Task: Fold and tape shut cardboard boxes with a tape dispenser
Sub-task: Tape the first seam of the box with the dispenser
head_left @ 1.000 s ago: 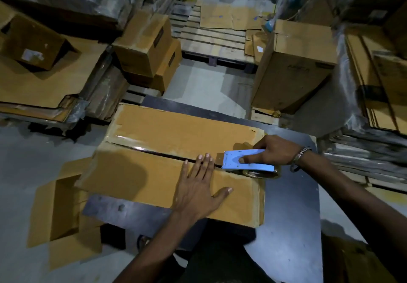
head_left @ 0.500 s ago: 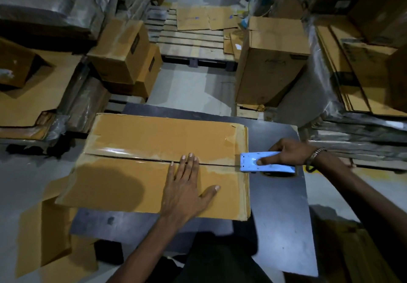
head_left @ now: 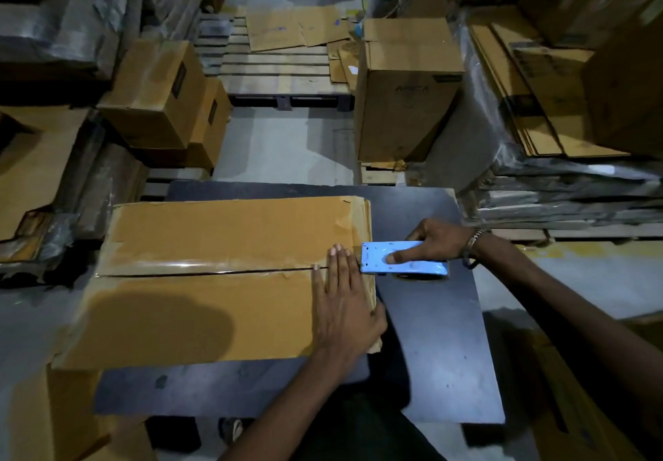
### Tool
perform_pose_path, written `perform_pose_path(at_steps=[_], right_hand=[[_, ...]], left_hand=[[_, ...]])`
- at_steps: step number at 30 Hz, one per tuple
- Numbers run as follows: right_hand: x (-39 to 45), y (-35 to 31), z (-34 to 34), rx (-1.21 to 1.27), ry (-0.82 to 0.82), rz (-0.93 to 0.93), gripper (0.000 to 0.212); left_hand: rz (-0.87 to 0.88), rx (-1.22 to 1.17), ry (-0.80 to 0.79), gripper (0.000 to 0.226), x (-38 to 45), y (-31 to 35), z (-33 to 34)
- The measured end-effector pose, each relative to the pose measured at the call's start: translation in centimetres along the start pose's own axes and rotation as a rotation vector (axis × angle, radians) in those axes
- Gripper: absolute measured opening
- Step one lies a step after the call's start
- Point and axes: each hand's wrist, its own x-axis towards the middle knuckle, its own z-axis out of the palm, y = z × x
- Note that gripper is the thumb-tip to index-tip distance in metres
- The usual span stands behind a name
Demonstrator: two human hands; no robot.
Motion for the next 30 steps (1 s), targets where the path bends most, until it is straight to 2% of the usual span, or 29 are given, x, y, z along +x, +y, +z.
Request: perform_pose_path(at_steps=[4, 8, 13, 19, 30], right_hand=[[-0.2, 2.2, 0.8, 0.052, 0.024, 0.002, 0.060], [-1.3, 5.8, 0.2, 0.082, 0.046, 0.016, 0.081], [-0.8, 7.1, 2.2, 0.114, 0.104, -0.023, 0.060], [1.8, 7.4, 5.2, 0.203, 0.117, -0.003, 0.070], [4.1, 6.1, 6.7, 0.425, 0.033, 0.109, 0.050]], left_hand=[[0.035, 0.039, 0.013, 0.097, -0.2, -0.5, 0.5], [0.059, 0.063, 0.030, 0.093, 0.0, -1.3, 0.4], [0.108, 0.075, 0.041, 0.088, 0.0, -1.4, 0.9], [0.112, 0.066, 0.079, 0.087, 0.2, -1.4, 1.0], [0.099, 0.032, 0.116, 0.084, 0.2, -1.2, 1.2]])
